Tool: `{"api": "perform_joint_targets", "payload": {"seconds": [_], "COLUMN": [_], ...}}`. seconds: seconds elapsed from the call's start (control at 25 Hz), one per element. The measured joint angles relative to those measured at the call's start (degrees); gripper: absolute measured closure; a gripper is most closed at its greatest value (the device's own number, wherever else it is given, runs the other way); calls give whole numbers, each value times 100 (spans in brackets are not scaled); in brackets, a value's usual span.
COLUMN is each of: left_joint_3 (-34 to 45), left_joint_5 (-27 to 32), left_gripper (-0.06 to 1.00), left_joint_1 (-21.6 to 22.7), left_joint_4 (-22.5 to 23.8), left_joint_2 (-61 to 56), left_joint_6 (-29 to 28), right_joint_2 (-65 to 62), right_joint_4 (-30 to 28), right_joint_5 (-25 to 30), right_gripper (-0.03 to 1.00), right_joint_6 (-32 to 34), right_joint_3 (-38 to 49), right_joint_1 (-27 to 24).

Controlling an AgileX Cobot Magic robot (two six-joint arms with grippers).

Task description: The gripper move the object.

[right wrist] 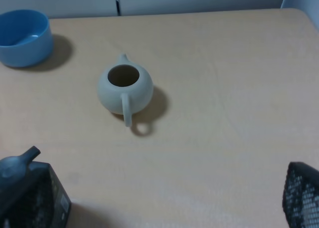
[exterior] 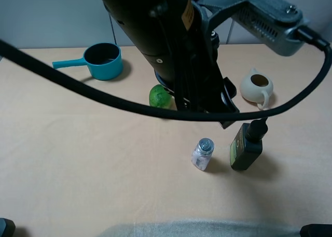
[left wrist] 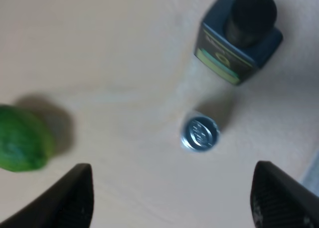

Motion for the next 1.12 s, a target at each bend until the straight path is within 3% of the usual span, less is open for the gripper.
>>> {"api": "perform_joint_targets", "payload": {"seconds": [0.28,0.6,0.88,1.12], "left_joint_3": [0,0,0,0], "left_joint_5": [-2,128,782,1536], "left_gripper": [27,14,-2,-4], "left_joint_1": [0,0,0,0], "left_joint_4": [446,796,1160,1324], "left_joint_2": [-514,-1005,-1435,-1948], "left_joint_6": [0,0,0,-5], "right_joint_2": [0,0,0,0], "right_joint_4": [0,0,0,0], "right_joint_5": [0,0,0,0], "right_gripper": [28,28,28,28], "right_joint_6": [0,0,0,0], "right_joint_3": [0,0,0,0], "right_joint_1": [0,0,0,0]}}
